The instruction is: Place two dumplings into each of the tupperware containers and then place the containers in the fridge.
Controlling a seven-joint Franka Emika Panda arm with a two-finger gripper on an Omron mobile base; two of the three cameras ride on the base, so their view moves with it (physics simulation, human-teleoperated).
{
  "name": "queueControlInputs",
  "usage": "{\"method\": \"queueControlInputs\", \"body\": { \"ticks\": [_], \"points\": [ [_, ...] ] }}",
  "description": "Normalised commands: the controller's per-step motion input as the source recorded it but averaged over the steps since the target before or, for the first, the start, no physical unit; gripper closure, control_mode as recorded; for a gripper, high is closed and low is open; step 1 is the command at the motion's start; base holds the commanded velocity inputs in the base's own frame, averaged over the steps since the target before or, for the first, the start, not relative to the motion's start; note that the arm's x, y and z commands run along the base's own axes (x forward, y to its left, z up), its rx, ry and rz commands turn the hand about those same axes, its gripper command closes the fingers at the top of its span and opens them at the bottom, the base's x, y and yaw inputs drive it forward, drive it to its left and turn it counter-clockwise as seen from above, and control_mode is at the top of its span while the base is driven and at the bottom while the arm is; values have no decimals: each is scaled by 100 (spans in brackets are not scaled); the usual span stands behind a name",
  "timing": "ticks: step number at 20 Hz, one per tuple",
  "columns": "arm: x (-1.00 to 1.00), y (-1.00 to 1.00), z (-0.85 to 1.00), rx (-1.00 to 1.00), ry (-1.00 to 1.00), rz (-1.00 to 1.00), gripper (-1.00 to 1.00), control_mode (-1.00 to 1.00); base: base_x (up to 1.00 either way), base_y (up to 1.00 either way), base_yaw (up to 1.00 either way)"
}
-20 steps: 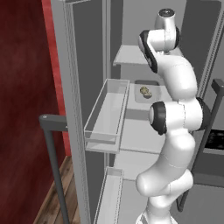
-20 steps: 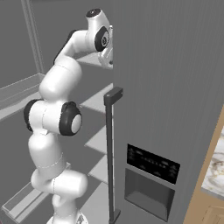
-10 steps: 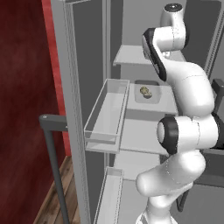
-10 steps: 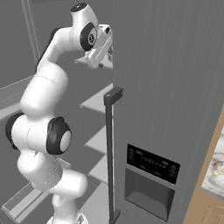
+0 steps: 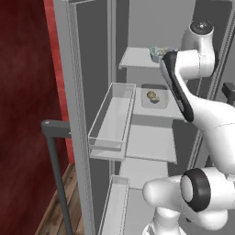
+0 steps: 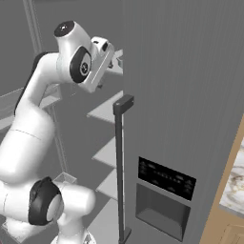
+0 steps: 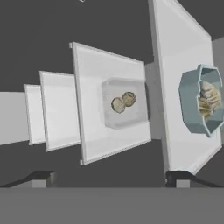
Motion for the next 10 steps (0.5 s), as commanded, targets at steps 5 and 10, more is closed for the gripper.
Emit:
{"method": "queueControlInputs", "body": {
  "ticks": [5,10],
  "points": [
    [-100,6,-19,0,6,0,-100,-100,0,0,0],
    [-100,5,-9,1,21,0,-100,-100,0,0,0]
  ]
}}
